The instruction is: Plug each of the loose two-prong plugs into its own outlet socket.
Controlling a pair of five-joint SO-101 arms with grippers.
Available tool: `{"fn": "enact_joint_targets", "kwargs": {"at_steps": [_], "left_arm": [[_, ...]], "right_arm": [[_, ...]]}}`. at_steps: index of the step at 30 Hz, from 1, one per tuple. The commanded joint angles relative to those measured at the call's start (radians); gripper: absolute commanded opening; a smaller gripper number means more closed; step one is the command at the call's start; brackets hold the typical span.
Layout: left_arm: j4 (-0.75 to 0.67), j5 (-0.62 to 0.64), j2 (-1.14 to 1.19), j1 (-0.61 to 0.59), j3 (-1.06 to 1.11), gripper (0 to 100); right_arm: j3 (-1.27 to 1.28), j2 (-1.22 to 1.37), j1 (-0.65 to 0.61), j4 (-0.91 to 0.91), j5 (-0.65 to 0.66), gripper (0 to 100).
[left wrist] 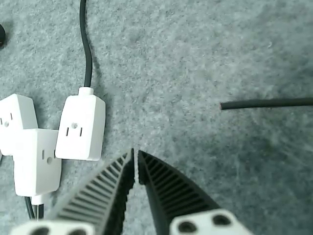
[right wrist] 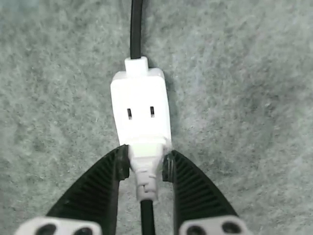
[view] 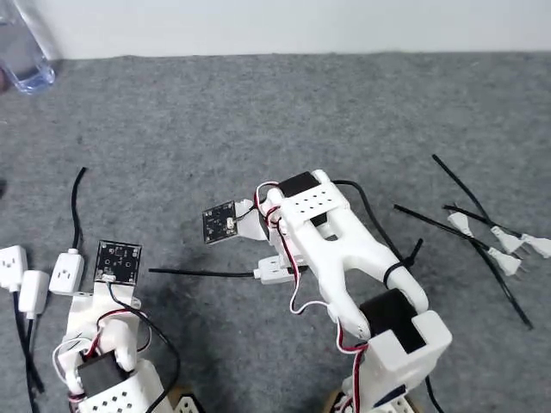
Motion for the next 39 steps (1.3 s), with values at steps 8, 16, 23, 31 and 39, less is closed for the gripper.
{"fn": "enact_joint_targets", "kwargs": {"at_steps": [8,16,23,31,39], "left_arm": [[0.003,-0.009,-0.008,-0.006,-0.010,2],[0.003,-0.009,-0.008,-0.006,-0.010,2],[0.002,-0.009,-0.008,-0.006,-0.010,2],[0.005,-0.009,-0.008,-0.006,-0.010,2],[0.006,-0.009,-0.008,-0.006,-0.010,2]], "right_arm": [[0.014,-0.242,-0.102,0.117,-0.046,31.2],[0.014,-0.283,-0.150,0.171,-0.094,28.8],[0.031,-0.211,-0.168,0.148,-0.115,28.5],[0.025,-0.042,-0.168,0.082,-0.109,28.5],[0.026,-0.007,-0.134,0.035,-0.063,13.4]]}}
